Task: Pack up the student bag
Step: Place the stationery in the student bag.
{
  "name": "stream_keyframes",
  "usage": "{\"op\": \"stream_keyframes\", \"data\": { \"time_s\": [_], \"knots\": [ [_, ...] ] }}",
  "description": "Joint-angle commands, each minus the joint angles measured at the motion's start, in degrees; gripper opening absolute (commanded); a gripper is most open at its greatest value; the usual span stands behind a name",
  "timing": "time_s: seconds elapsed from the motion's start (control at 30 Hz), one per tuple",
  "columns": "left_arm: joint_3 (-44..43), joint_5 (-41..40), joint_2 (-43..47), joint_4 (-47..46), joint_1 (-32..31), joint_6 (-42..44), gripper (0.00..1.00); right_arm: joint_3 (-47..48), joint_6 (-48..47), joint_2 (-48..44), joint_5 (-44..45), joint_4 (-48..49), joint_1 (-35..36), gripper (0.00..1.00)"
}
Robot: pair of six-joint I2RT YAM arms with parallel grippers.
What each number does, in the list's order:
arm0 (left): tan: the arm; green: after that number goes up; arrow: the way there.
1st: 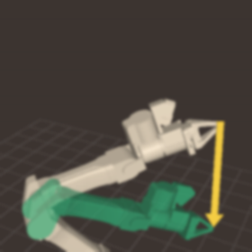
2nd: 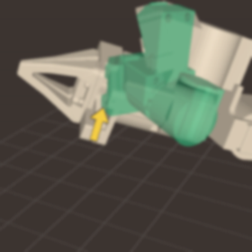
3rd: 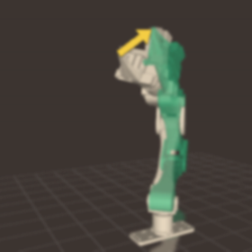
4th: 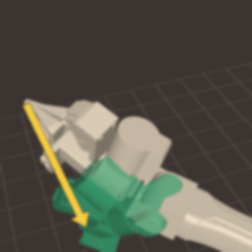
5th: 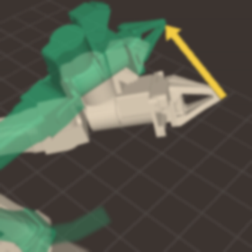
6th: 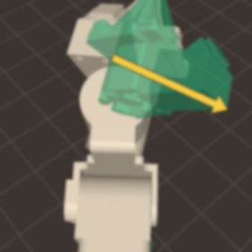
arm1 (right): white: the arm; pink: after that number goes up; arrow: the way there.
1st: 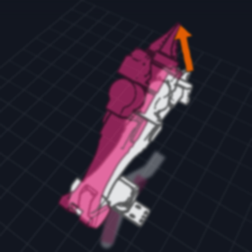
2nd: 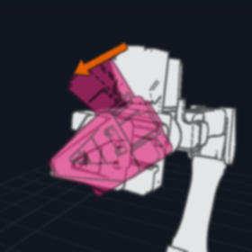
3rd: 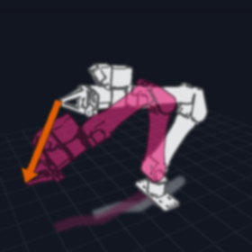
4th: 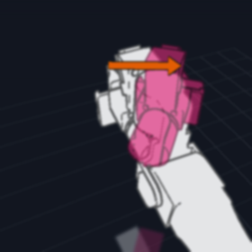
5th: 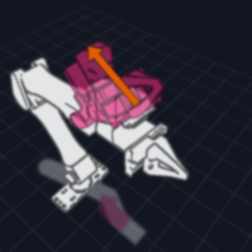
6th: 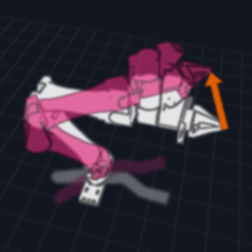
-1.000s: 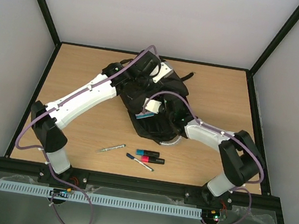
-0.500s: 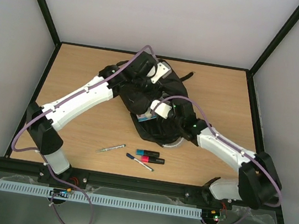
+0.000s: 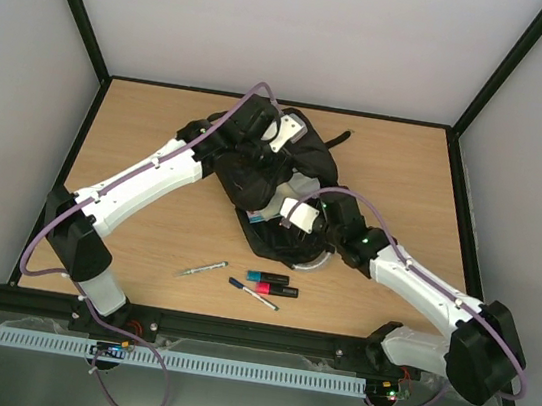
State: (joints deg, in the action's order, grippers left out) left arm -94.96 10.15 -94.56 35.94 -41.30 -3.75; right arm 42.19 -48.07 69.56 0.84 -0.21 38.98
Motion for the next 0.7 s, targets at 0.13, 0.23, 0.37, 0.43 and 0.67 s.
{"op": "stream_keyframes", "data": {
  "time_s": [0.13,0.23,0.37,0.43,0.67],
  "knots": [
    [-0.45,2.1,4.01,-6.61,1.06,-0.95,0.02,-1.78,-1.74,2.09,-0.26,1.06,0.23,0.01],
    [-0.66,2.59,4.11,-6.04,1.09,-0.63,0.02,-0.71,-2.34,7.02,0.92,4.93,0.22,0.01],
    [-1.12,3.06,4.13,-4.97,1.13,0.06,0.02,0.71,-1.72,15.56,8.02,18.42,0.22,0.01],
    [-1.22,3.51,4.02,-4.28,1.13,0.62,0.02,2.67,-1.59,20.64,14.51,27.16,0.09,0.01],
    [0.05,4.61,3.99,-3.49,1.2,1.46,0.02,13.4,1.14,28.35,16.67,31.32,-1.54,0.03]
  ]
}}
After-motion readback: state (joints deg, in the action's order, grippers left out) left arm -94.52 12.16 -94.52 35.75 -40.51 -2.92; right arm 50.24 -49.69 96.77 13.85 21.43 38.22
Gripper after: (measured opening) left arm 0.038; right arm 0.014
